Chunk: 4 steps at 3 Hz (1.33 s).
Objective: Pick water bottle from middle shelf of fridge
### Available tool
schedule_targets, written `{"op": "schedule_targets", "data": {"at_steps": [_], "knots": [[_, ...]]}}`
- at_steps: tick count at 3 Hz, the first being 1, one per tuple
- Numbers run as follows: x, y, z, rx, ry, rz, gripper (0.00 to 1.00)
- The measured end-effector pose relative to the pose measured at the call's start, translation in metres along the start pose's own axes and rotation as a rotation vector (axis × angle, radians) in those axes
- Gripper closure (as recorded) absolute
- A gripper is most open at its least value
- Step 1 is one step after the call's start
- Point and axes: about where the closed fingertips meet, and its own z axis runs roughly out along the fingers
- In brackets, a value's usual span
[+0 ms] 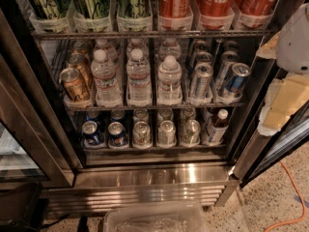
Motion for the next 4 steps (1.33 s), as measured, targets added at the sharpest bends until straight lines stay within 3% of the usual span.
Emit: {"op": "schedule_targets", "data": {"at_steps": [1,2,3,4], "knots": [[0.0,0.009,0.025,-0.064,-0.03,-0.014,0.0],[0.014,0.023,0.043,-0.131,-0.037,0.022,0.0],[0.014,0.024,0.043,-0.131,-0.038,0.022,0.0],[0.017,0.033,0.054,-0.141,-0.079,0.035,0.0]]}}
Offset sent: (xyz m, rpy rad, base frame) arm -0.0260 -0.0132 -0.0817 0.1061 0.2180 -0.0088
